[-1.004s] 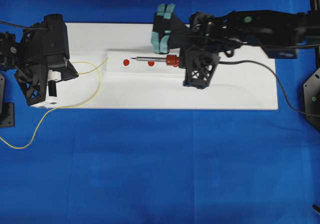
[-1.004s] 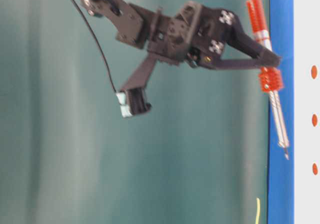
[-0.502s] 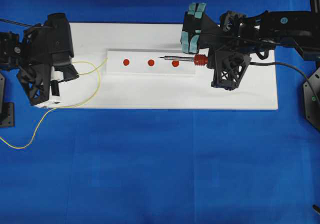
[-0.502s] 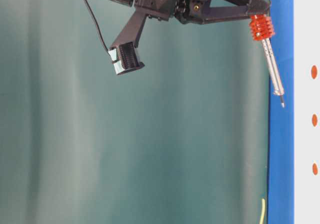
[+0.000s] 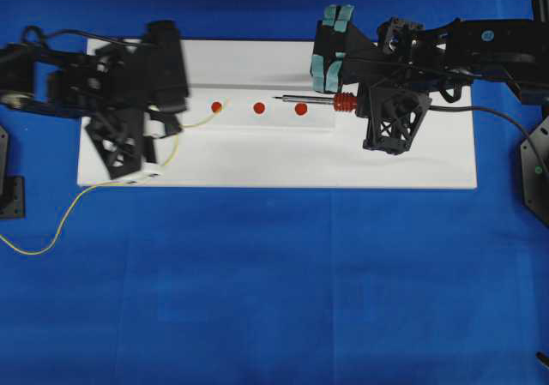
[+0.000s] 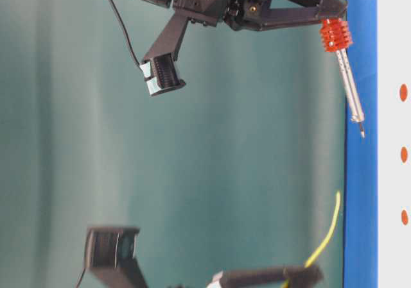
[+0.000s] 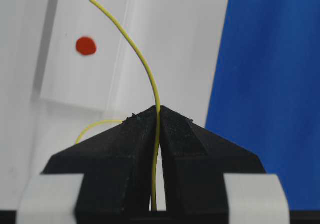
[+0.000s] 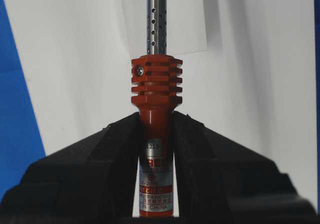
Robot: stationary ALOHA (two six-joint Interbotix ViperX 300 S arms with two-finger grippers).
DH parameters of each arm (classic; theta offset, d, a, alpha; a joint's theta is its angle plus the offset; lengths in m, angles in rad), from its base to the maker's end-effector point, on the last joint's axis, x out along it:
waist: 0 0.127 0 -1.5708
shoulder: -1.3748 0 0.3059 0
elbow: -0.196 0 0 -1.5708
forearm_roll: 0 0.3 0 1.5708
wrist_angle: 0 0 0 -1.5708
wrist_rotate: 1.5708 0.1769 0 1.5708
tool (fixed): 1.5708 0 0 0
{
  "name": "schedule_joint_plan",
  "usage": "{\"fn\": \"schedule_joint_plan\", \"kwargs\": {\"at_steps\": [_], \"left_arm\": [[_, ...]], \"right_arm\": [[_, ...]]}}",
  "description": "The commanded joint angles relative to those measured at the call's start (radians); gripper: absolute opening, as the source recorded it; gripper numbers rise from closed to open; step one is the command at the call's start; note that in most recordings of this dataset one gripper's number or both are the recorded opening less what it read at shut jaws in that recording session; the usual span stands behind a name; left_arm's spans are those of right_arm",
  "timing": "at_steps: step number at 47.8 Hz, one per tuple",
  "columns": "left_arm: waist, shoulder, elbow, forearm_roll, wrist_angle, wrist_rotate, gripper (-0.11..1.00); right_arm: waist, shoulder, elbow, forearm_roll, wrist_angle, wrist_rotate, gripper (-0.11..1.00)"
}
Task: Touch the tip of the soldering iron to the tip of the solder at the mark.
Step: 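Move the left gripper rightward, bringing the solder tip toward the iron tip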
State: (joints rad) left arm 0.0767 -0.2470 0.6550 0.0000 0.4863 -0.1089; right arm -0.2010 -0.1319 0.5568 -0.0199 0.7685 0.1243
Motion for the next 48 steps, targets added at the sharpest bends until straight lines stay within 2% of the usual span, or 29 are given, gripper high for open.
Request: {"fn": "schedule_joint_plan", "kwargs": {"at_steps": [1, 17, 48], "left_arm": [[-0.005, 0.057, -0.052, 0.002, -0.026, 0.000, 0.00], [-0.005, 0.235, -0.112, 0.002, -0.077, 0.003, 0.00], [0.034, 0.233, -0.080, 0.002, -0.084, 0.002, 0.00]], "right_arm": [[0.002, -0.025, -0.008, 0.000, -0.005, 0.000, 0.06], [0.003, -0.025, 0.002, -0.002, -0.012, 0.000, 0.06], [0.023, -0.006, 0.014, -0.002, -0.055, 0.000, 0.06]]}}
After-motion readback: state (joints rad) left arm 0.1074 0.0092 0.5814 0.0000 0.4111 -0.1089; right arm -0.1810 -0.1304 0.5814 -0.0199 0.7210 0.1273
